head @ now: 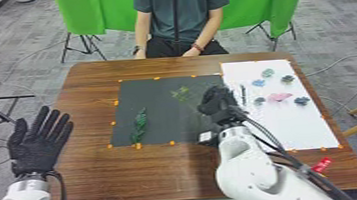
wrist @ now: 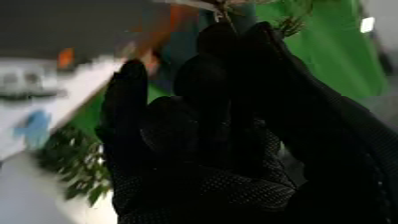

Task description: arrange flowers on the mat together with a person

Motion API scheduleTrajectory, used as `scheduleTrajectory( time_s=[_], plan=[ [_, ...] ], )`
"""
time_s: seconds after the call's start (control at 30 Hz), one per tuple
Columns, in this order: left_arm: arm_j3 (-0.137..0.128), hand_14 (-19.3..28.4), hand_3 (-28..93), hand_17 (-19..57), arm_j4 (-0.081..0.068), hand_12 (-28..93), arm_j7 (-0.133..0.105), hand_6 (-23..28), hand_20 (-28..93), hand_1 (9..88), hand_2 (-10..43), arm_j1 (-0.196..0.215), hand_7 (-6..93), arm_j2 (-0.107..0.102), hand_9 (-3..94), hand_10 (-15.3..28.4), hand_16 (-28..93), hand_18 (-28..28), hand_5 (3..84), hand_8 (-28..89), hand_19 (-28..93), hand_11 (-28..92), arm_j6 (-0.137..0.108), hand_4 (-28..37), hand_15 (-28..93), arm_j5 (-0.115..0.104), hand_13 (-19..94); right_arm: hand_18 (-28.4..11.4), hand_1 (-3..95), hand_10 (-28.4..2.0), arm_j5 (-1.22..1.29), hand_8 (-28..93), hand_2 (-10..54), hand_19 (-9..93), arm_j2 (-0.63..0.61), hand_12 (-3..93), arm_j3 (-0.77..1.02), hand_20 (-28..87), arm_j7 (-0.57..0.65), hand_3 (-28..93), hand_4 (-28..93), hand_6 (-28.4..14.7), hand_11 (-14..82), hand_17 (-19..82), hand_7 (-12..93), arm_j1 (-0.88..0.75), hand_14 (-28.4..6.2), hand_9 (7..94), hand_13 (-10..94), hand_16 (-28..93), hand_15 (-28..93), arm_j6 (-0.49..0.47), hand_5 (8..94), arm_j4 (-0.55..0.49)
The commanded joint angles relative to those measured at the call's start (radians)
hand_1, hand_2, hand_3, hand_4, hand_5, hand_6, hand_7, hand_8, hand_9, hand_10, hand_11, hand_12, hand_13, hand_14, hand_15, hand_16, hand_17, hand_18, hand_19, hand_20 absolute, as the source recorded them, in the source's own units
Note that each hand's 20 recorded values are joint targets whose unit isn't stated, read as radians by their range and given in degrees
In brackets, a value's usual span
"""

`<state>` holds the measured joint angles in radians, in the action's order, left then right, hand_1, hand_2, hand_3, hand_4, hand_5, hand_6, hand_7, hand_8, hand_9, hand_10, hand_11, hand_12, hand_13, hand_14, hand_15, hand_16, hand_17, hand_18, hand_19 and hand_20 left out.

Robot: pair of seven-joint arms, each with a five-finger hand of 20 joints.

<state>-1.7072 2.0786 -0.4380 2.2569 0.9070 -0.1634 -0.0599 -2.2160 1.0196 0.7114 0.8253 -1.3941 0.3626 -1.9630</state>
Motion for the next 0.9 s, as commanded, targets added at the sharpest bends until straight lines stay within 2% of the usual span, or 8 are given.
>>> scheduleTrajectory(
  time_s=[0.03,0.07,0.17,0.27,0.5,0.9],
  plan=[
    [0.018,15.2,72,-3.7,-0.013,5,0.028,6.9,8,27.2,13.2,-0.021,6.9,-0.008,40.4,12.4,-7,11.6,43.7,-9,30,14,-0.004,-28.2,27,0.005,29,-26.7,53.2,-15.5,0.095,16,-9.5,84,0.123,50.5,-0.052,32,0.082,75,-20,-4.1,52.5,31,43,0.011,-17.6,72.1,63,36,83,-0.083,72.2,0.017],
    [0.017,15.2,73,-3.7,-0.013,5,0.032,6.9,8,27.4,13.5,-0.02,6.9,-0.007,40.4,12.4,-7,11.6,43.7,-9,30,14,-0.005,-28.2,27,0.008,29,-27.0,53.2,-15.6,0.089,16,-9.5,84,0.131,50.4,-0.062,32,0.083,75,-20,-4.2,52.6,31,43,0.014,-17.8,72.2,63,35,83,-0.088,72.6,0.022],
    [0.029,15.2,76,-3.7,-0.016,5,0.028,6.9,8,28.2,13.9,-0.031,7.0,-0.013,40.5,12.3,-7,11.6,43.8,-9,30,14,-0.011,-28.2,27,-0.003,29,-27.6,53.4,-15.8,0.069,17,-9.5,85,0.166,50.4,-0.09,31,0.095,74,-20,-4.4,52.7,31,42,0.028,-18.0,72.4,63,35,83,-0.073,73.5,0.055],
    [0.041,15.2,76,-3.7,-0.023,5,0.04,6.9,8,28.4,14.0,-0.048,6.9,-0.012,40.4,12.4,-7,11.6,43.9,-9,30,13,-0.002,-28.2,27,0.004,29,-27.9,53.7,-15.7,0.069,17,-9.5,86,0.183,50.2,-0.128,31,0.105,74,-20,-4.3,53.0,31,41,0.049,-18.0,72.4,64,35,83,-0.047,73.7,0.081],
    [0.055,15.3,75,-3.8,-0.031,5,0.061,6.9,8,28.3,13.8,-0.071,7.0,-0.016,40.5,12.4,-7,11.6,43.8,-9,30,13,-0.007,-28.3,27,0.005,29,-28.1,54.1,-15.3,-0.003,16,-9.5,86,0.248,50.0,-0.134,31,0.111,74,-21,-4.2,53.7,32,42,0.022,-17.8,72.7,64,34,84,-0.003,73.8,0.159],
    [0.046,15.2,75,-3.7,-0.024,5,0.047,6.9,8,28.2,13.1,-0.051,6.9,-0.01,40.4,12.4,-7,11.6,43.8,-9,30,13,-0.005,-28.3,27,0.004,29,-28.4,51.4,-16.8,0.019,14,-9.5,87,0.217,45.8,-0.154,30,0.124,68,-19,-5.1,56.2,30,42,0.021,-18.5,70.4,63,34,84,0.001,71.4,0.127]
  ],
)
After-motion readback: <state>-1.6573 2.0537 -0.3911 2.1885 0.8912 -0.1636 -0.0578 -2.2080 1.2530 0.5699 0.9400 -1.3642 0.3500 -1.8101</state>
